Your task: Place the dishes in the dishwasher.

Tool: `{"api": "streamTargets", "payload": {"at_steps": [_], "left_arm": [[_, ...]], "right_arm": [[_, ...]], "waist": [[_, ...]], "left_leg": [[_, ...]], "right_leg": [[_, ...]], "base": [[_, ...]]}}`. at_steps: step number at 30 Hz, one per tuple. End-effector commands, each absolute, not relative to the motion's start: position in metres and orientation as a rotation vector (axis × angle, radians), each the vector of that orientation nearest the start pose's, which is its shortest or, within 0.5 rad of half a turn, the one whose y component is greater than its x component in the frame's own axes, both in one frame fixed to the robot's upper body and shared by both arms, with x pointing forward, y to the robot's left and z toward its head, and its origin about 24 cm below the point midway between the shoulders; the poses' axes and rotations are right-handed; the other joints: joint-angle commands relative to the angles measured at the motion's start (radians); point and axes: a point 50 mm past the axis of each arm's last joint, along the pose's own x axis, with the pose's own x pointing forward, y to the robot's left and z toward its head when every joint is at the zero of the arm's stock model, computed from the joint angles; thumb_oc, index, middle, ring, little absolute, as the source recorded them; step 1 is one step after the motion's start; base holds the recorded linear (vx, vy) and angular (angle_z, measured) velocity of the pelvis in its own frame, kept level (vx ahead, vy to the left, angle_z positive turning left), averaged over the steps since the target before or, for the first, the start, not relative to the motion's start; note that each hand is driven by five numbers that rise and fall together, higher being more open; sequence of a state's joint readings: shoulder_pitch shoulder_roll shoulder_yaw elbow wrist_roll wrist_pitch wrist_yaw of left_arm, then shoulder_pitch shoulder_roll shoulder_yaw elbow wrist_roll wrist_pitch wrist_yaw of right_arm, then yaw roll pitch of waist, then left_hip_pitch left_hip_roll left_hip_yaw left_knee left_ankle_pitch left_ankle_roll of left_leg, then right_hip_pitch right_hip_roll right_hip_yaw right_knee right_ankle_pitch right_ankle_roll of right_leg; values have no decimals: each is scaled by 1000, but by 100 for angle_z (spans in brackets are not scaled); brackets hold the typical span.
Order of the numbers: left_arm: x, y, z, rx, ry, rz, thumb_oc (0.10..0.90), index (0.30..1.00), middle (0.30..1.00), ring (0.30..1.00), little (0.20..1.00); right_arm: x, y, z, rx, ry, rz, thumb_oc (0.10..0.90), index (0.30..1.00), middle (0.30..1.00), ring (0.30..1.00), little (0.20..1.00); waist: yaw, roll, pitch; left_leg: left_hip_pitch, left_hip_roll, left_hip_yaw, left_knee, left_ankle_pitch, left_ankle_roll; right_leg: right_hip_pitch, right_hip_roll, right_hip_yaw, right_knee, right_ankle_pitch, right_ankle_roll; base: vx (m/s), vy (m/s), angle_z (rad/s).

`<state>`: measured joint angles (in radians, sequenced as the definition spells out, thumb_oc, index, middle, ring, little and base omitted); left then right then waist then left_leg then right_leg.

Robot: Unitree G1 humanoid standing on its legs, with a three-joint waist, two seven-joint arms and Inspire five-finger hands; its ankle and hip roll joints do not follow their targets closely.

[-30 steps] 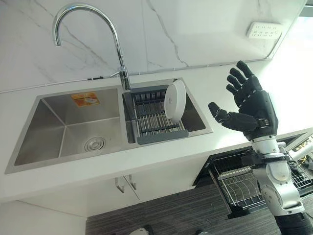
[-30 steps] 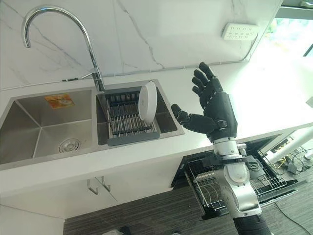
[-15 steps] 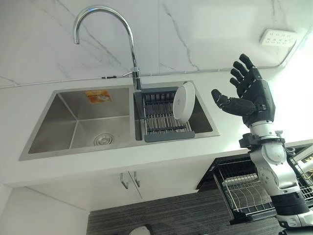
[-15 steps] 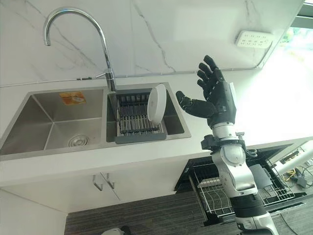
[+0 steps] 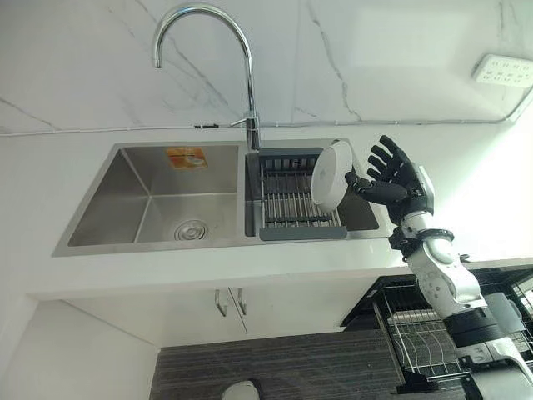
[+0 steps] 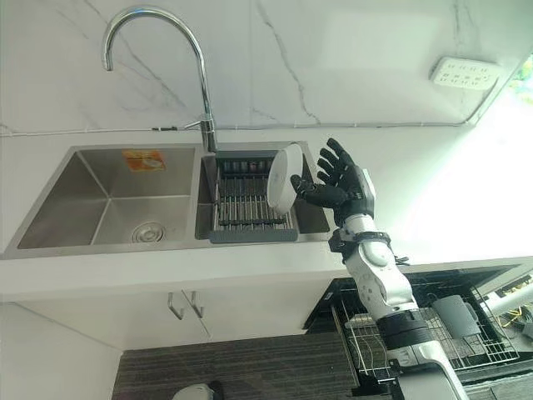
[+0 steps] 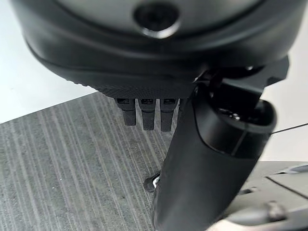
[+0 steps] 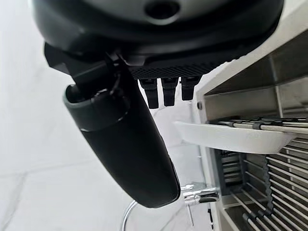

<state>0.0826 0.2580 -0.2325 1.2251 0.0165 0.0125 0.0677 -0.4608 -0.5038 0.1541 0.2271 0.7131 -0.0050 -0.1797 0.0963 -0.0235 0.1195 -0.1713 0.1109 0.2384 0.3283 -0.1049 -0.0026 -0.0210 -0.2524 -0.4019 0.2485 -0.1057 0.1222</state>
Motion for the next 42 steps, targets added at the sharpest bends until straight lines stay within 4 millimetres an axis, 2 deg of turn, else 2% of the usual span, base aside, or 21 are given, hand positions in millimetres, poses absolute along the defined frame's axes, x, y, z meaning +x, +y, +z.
{"api": "streamTargets", "payload": {"at_steps": [1, 11, 19, 26, 29, 30, 33, 35, 36, 42], "left_arm": [[64, 250, -162, 504, 1282, -31, 800, 900, 900, 900, 900], [61, 257, -160, 523, 1288, -31, 800, 900, 900, 900, 900], [62, 258, -159, 531, 1286, -38, 800, 900, 900, 900, 900], [61, 258, -159, 533, 1287, -40, 800, 900, 900, 900, 900], [62, 258, -159, 537, 1285, -44, 800, 900, 900, 900, 900], [61, 258, -159, 537, 1288, -43, 800, 900, 900, 900, 900], [59, 259, -160, 543, 1302, -44, 800, 900, 900, 900, 900], [59, 258, -160, 542, 1311, -45, 800, 900, 900, 900, 900], [58, 259, -160, 543, 1318, -43, 800, 900, 900, 900, 900], [56, 259, -161, 537, 1328, -40, 800, 900, 900, 900, 900]], "right_arm": [[346, -203, 210, 235, -446, 5, 800, 900, 900, 900, 900], [352, -208, 216, 228, -474, -78, 800, 900, 900, 900, 900], [356, -208, 215, 228, -457, -88, 800, 900, 900, 900, 900], [360, -214, 209, 240, -434, -143, 800, 900, 900, 900, 900], [361, -213, 208, 242, -423, -136, 800, 900, 900, 900, 900], [361, -213, 207, 244, -419, -134, 800, 900, 900, 900, 900], [363, -212, 204, 272, -403, -129, 800, 900, 900, 900, 900], [363, -211, 202, 276, -397, -126, 800, 900, 900, 900, 900], [364, -208, 198, 285, -383, -124, 800, 900, 900, 900, 900], [366, -207, 189, 314, -353, -126, 800, 900, 900, 900, 900]], "waist": [[15, 5, -24], [44, 18, -19], [49, 23, -15], [55, 30, -10], [57, 31, -8], [57, 28, -12], [59, 30, -11], [61, 35, -7], [63, 32, -9], [67, 37, -10]], "left_leg": [[23, -17, -34, -28, -91, -40], [16, -26, -55, -28, -88, -35], [14, -22, -54, -28, -86, -36], [13, -20, -52, -28, -84, -37], [12, -20, -54, -28, -84, -38], [23, -22, -63, -28, -105, -46], [21, -21, -64, -28, -104, -47], [10, -20, -55, -28, -82, -39], [23, -21, -64, -28, -105, -49], [23, -21, -64, -28, -104, -49]], "right_leg": [[28, 2, -52, 52, -101, 17], [35, -10, -66, 52, -100, 22], [40, -11, -72, 52, -103, 20], [46, -14, -77, 52, -105, 20], [46, -13, -76, 52, -105, 20], [55, -11, -62, 52, -125, 28], [56, -13, -63, 52, -125, 28], [48, -16, -78, 52, -106, 20], [60, -14, -65, 52, -126, 29], [63, -18, -70, 52, -126, 30]], "base": [[52, -9, 3], [35, -9, 8], [0, 0, 0], [11, -5, 5], [32, -13, 4], [86, -24, 2], [3, 3, 4], [-39, 14, 1], [101, -17, 2], [17, -3, 1]]}}
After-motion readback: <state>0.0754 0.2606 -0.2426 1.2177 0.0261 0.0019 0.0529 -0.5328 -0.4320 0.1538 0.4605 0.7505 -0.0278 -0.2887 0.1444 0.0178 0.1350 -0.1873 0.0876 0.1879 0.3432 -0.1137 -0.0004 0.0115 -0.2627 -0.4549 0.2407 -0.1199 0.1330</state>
